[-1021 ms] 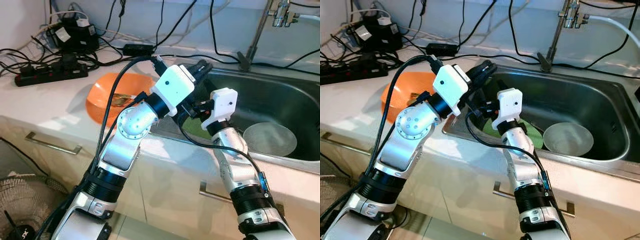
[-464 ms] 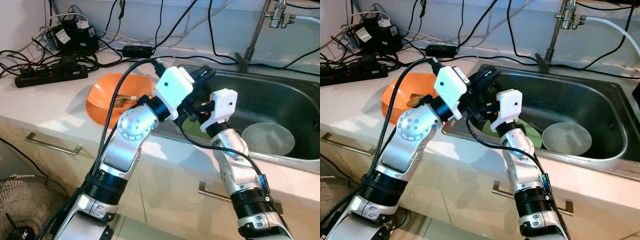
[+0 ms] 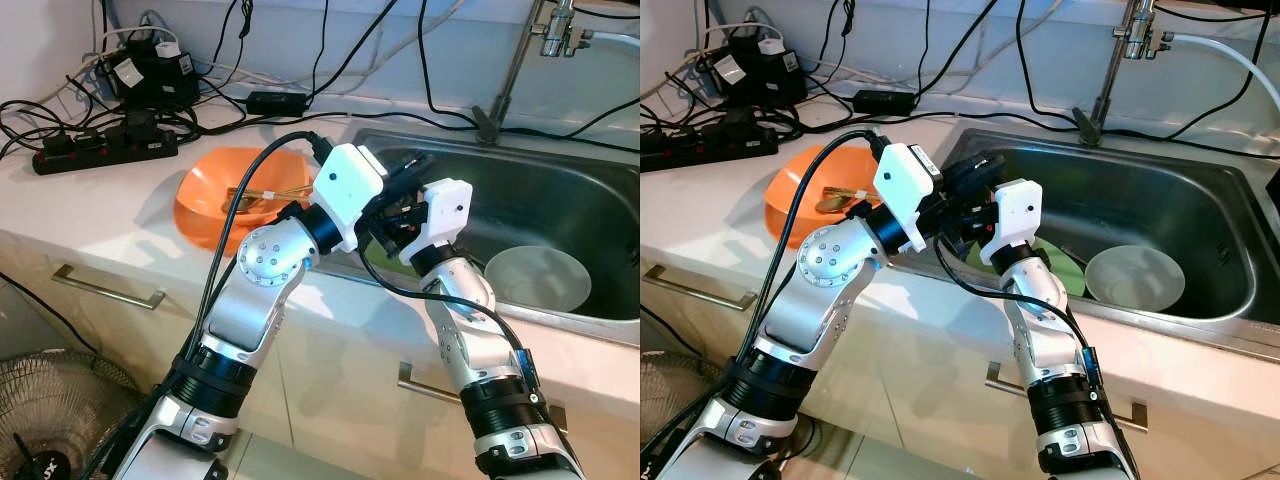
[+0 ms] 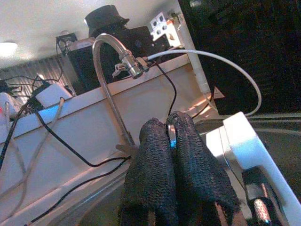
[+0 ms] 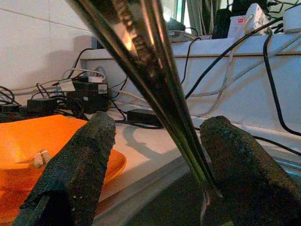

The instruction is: Kitchen organization

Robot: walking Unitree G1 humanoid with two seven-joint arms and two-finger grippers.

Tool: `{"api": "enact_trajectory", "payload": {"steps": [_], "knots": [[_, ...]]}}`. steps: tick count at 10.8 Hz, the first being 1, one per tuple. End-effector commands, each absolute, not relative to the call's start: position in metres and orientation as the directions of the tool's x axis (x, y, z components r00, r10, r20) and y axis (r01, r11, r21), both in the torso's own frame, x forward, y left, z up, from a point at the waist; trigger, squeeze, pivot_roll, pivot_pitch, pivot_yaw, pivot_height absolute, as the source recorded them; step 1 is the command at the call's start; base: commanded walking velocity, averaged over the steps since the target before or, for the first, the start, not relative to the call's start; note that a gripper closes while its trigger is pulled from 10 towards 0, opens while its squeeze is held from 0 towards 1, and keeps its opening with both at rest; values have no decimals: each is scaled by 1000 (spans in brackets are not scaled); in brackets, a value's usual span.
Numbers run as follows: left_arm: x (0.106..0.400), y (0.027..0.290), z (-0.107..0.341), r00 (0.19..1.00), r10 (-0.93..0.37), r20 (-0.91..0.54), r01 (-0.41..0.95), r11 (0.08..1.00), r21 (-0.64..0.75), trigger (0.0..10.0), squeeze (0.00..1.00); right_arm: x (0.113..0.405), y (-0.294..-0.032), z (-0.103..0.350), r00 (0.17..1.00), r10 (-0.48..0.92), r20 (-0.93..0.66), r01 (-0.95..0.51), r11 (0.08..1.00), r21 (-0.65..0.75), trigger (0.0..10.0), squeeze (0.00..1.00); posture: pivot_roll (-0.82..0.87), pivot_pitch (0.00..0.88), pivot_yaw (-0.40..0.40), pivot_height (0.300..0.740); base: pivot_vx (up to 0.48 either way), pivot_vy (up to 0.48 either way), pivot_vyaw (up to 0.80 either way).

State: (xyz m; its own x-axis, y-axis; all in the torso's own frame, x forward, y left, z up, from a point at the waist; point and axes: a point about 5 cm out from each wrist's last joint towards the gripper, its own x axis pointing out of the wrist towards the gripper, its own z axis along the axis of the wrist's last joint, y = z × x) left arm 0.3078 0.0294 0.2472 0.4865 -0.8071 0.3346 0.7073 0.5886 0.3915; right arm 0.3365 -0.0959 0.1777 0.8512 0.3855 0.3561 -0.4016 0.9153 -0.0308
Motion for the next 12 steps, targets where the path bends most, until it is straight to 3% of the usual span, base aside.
{"api": "enact_trajectory", "payload": {"steps": [1, 12], "knots": [[307, 29, 239, 491, -819, 296, 725, 573, 383, 10000, 0, 334, -90, 194, 814, 403, 418, -430, 902, -34, 0, 0, 169, 0, 42, 740, 0, 0, 0], [313, 37, 241, 543, -782, 306, 676, 623, 393, 10000, 0, 334, -90, 189, 819, 410, 402, -434, 900, -35, 0, 0, 169, 0, 43, 740, 0, 0, 0]]}}
